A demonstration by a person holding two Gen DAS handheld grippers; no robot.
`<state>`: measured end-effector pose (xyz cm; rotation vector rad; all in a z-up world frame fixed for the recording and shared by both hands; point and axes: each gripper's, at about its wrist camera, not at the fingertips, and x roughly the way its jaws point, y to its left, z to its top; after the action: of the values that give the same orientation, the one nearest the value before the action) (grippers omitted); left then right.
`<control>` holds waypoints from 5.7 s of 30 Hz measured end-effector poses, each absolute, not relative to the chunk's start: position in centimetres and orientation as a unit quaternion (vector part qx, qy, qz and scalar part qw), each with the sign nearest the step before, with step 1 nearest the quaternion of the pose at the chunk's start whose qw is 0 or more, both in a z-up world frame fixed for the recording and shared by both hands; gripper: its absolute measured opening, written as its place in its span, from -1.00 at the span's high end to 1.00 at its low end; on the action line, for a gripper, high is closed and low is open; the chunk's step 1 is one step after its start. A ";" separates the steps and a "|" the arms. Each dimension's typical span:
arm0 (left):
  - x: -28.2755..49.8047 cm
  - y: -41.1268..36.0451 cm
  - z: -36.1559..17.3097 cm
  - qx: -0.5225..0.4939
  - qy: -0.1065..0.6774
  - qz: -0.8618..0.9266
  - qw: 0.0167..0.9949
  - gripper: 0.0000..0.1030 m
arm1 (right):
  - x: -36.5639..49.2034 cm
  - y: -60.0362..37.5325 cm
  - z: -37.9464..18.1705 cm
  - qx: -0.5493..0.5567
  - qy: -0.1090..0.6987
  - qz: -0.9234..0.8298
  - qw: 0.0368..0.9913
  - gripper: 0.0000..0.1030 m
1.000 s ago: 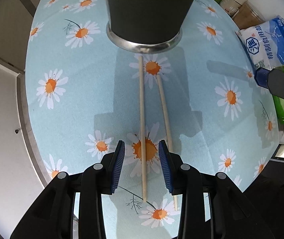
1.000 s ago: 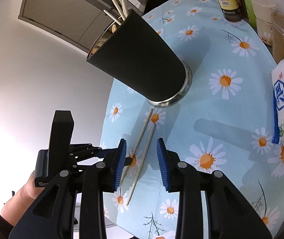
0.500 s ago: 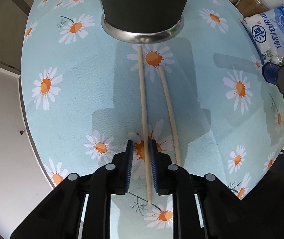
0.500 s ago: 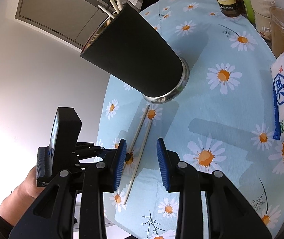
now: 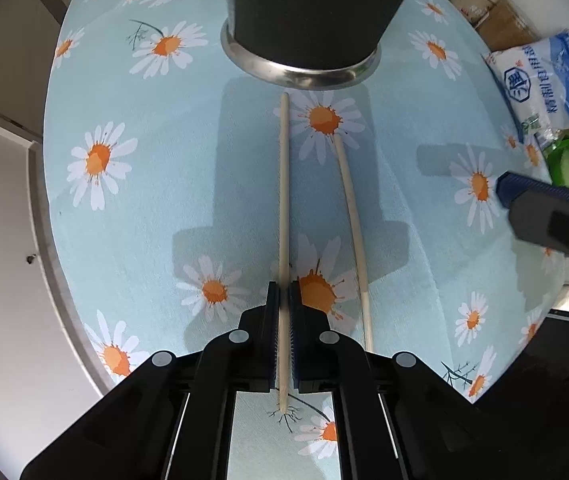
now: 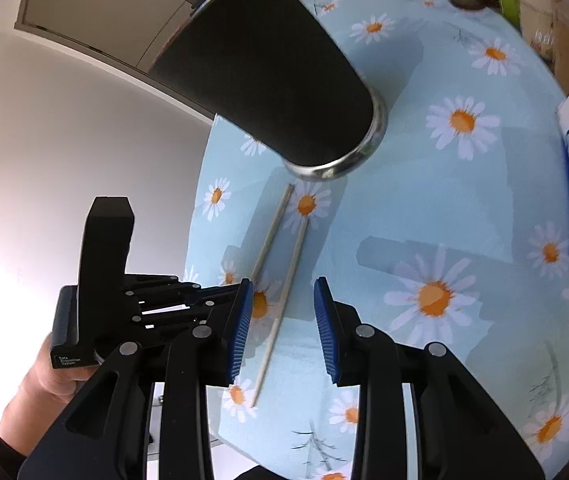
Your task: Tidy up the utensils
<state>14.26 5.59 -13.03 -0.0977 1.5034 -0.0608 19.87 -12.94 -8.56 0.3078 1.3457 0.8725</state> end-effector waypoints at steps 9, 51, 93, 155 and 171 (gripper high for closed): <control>10.7 10.4 -11.5 -0.133 0.629 -0.027 0.766 0.93 | 18.9 -10.2 -9.7 0.133 0.642 0.363 0.662 0.36; 3.7 13.9 -9.3 -0.286 0.454 -0.055 0.842 0.93 | 16.3 -0.7 -12.3 -0.103 0.673 0.184 0.709 0.88; 7.1 14.3 0.9 -0.247 0.305 -0.069 0.917 0.93 | 16.7 -8.4 5.9 0.079 0.387 0.432 0.811 0.89; 19.7 11.4 4.3 -0.165 0.208 -0.132 0.955 0.50 | 27.5 -12.1 8.4 0.118 0.217 0.348 0.904 0.62; 10.7 11.2 6.0 -0.133 0.194 -0.075 0.969 0.32 | 20.9 -16.7 8.0 0.086 0.216 0.356 0.905 0.19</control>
<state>10.71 11.18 6.01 -0.2696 0.3930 -0.1513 20.86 -16.74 8.01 0.1782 0.4469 0.7344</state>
